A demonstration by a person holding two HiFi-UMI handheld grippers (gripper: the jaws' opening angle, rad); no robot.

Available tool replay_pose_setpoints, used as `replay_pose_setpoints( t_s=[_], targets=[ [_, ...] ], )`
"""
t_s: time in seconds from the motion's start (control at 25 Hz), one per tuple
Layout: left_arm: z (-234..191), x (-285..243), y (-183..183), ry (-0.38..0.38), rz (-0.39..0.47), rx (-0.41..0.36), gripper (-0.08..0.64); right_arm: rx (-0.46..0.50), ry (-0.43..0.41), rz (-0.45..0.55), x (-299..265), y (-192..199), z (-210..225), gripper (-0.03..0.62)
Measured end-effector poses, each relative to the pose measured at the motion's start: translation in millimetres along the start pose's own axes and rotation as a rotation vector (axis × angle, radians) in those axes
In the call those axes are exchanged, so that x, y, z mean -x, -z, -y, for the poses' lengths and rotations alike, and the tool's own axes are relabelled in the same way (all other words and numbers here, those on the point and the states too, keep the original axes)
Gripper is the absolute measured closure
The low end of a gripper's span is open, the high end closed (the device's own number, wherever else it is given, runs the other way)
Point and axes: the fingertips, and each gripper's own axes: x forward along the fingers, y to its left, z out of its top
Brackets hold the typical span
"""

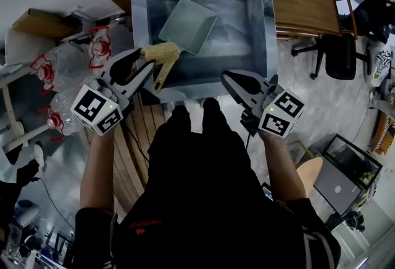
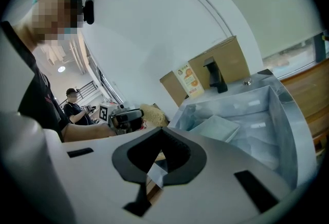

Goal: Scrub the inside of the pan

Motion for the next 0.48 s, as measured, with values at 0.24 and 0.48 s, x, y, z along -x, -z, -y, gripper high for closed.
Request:
replay_pose_setpoints(
  t_s=[0.24, 0.48],
  targets=[
    [-19, -28, 9, -0.055, -0.051, -0.018, 0.399, -0.006, -0.043, -0.046, -4, -3, 30, 0.588],
    [-44, -58, 25, -0.110, -0.161, -0.069, 0.399, -0.033, -0.085, -0.098, -6, 1, 60, 0.588]
  ],
)
